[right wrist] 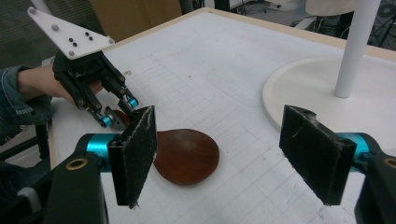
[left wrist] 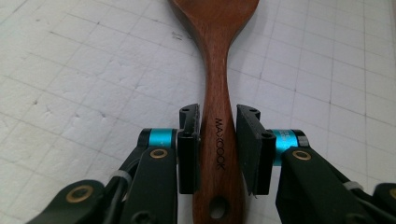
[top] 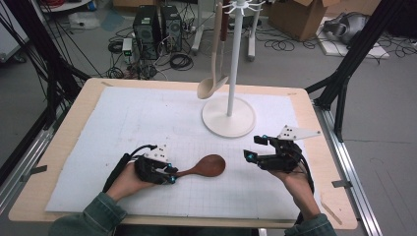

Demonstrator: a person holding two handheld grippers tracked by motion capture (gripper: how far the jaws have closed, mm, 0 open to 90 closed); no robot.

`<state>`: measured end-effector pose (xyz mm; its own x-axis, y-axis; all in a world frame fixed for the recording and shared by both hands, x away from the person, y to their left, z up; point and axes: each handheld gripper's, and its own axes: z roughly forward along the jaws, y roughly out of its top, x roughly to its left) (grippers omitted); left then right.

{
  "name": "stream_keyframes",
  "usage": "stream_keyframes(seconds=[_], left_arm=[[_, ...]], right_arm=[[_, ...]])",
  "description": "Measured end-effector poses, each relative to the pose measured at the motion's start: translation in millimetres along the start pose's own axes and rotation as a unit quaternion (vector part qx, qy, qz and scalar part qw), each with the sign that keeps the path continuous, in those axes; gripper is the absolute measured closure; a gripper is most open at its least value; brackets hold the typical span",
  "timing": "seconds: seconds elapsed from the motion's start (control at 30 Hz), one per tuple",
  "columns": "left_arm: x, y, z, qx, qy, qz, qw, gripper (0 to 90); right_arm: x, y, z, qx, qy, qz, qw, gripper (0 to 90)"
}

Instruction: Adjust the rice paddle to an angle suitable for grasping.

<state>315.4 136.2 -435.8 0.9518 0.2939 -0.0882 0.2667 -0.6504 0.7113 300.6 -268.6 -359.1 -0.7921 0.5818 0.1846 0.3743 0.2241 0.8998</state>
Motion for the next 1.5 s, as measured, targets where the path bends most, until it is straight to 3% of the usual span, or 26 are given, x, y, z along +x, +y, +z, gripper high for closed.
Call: stream_keyframes(seconds=[0.37,0.7,0.83,1.13,1.33,1.5], left_arm=[[-1.2,-2.2,-0.8,0.007,0.002,0.006,1.0000,69.2],[-2.2,-7.4,-4.8,0.009,0.002,0.004,0.9999,61.6],[-0.6,-7.1,-5.5,0.013,0.006,0.007,0.9999,67.8],[-1.4,-5.3,-6.3,0.010,0.010,0.005,0.9999,68.7],[-0.9,-1.5,-11.6,0.007,0.011,0.008,0.9999,68.7],[-0.6,2.8,-14.6,0.003,0.010,0.010,0.9999,68.7]], right_arm=[[2.2,-3.8,7.8,0.012,0.007,0.001,0.9999,27.3],[3.6,-7.2,15.5,0.023,0.012,-0.001,0.9997,27.3],[5.2,-8.1,20.8,0.028,0.017,-0.003,0.9995,27.3],[10.6,-8.0,38.3,0.053,0.032,-0.019,0.9979,27.9],[15.3,-9.1,53.7,0.072,0.048,-0.034,0.9956,40.2],[19.8,-10.8,68.1,0.093,0.065,-0.041,0.9928,43.9]])
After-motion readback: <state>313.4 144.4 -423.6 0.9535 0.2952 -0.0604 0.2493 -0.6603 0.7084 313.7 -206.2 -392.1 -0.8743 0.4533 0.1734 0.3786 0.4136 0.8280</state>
